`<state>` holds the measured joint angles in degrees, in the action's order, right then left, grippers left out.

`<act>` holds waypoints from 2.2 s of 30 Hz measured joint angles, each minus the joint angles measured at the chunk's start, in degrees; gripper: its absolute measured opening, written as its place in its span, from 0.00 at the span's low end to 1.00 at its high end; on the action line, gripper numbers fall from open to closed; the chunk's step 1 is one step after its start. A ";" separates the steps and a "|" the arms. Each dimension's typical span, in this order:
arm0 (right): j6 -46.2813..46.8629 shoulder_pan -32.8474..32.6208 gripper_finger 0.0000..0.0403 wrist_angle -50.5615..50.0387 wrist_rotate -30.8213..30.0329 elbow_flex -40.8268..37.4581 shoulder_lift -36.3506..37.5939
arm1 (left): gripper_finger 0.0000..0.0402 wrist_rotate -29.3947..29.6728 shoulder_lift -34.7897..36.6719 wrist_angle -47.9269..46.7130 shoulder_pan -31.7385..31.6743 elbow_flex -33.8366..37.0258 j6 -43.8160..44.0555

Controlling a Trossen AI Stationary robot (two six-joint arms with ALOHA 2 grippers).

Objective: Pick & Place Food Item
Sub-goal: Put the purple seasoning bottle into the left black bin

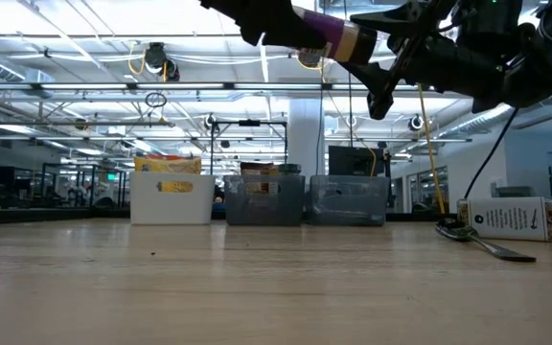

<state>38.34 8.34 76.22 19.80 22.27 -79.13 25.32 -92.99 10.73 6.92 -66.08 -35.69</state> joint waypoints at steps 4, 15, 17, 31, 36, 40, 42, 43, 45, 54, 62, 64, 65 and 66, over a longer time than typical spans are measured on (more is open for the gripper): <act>1.36 -0.04 0.67 -0.39 0.85 -0.01 -0.04 | 0.50 0.86 0.00 0.44 -0.04 -0.02 -0.02; 0.19 -0.04 0.80 0.08 1.46 -0.01 -0.04 | 0.50 0.83 0.00 0.23 -0.04 -0.02 -0.47; 0.10 -0.05 0.80 0.08 1.46 -0.01 -0.04 | 0.49 0.81 0.00 0.17 -0.04 -0.02 -0.47; -1.41 -0.04 0.59 1.12 0.57 -0.05 -0.04 | 0.49 -0.04 0.11 0.30 -0.02 -0.15 -0.59; -2.21 -0.04 0.50 1.23 0.14 -0.07 -0.04 | 0.52 -0.19 0.13 0.09 -0.02 -0.15 -0.61; -2.13 -0.04 0.49 1.28 0.10 -0.07 -0.04 | 0.52 -0.39 0.13 0.02 0.00 -0.15 -0.54; -2.08 -0.04 0.49 1.08 0.13 -0.07 -0.04 | 0.52 -0.76 0.13 -0.12 0.00 -0.15 -0.50; -2.06 -0.04 0.50 1.04 0.15 -0.07 -0.02 | 0.52 -0.83 0.13 -0.14 0.00 -0.15 -0.46; -2.20 -0.16 0.51 1.03 0.14 -0.07 -0.02 | 0.52 -0.90 0.13 -0.14 0.00 -0.15 -0.47; -3.03 -0.22 0.62 1.32 0.21 -0.07 0.00 | 0.53 -1.29 0.13 -0.16 0.00 -0.13 -0.43; -2.55 -0.20 0.60 1.58 -0.03 -0.07 0.00 | 0.53 -1.41 0.11 -0.14 0.00 -0.13 -0.45; -1.73 -0.19 0.60 1.59 -0.06 -0.07 0.00 | 0.53 -1.46 0.11 -0.15 0.00 -0.13 -0.47; -1.41 -0.13 0.60 1.63 -0.05 -0.07 0.00 | 0.53 -1.46 0.11 -0.16 0.00 -0.13 -0.50; -1.09 -0.09 0.60 1.74 -0.06 -0.07 0.00 | 0.53 -1.46 0.09 -0.16 0.00 -0.13 -0.57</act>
<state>37.26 8.25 77.96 19.75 22.20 -79.13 23.86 -92.90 10.57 6.92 -66.21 -36.25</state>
